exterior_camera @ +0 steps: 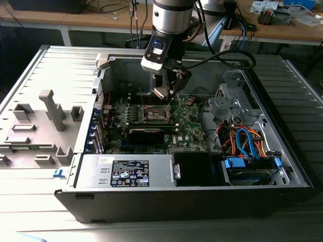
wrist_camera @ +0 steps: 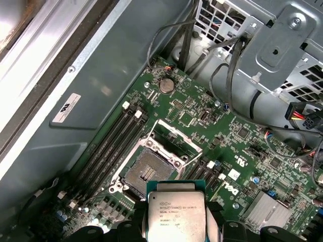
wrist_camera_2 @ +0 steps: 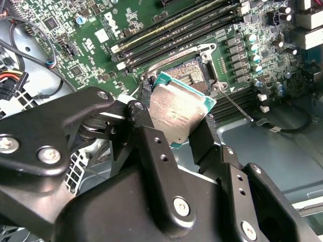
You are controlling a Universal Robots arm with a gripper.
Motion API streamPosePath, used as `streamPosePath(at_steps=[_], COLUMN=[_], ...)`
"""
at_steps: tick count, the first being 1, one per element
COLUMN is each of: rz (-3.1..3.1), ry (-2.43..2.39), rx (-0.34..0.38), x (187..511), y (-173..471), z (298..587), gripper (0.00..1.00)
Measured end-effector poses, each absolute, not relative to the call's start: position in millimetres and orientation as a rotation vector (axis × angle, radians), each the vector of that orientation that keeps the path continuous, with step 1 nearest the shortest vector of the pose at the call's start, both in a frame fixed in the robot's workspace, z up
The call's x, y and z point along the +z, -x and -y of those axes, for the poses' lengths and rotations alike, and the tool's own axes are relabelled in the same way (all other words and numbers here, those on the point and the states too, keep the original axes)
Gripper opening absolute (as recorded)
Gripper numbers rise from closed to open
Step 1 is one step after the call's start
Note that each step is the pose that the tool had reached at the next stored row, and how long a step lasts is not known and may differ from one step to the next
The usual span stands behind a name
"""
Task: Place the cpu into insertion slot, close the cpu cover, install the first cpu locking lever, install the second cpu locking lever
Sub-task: 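Place the cpu into insertion slot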
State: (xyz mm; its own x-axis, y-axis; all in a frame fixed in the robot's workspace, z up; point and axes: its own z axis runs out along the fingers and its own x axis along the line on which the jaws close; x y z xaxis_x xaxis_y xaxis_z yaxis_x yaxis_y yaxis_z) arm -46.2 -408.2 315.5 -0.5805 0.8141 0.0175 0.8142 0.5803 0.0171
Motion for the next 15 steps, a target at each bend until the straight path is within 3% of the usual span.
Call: streamPosePath(at_steps=[15], rz=[2.75], ry=[1.503], rx=[-0.037], x=[314.7], y=[46.2], z=[408.2], gripper=[0.55])
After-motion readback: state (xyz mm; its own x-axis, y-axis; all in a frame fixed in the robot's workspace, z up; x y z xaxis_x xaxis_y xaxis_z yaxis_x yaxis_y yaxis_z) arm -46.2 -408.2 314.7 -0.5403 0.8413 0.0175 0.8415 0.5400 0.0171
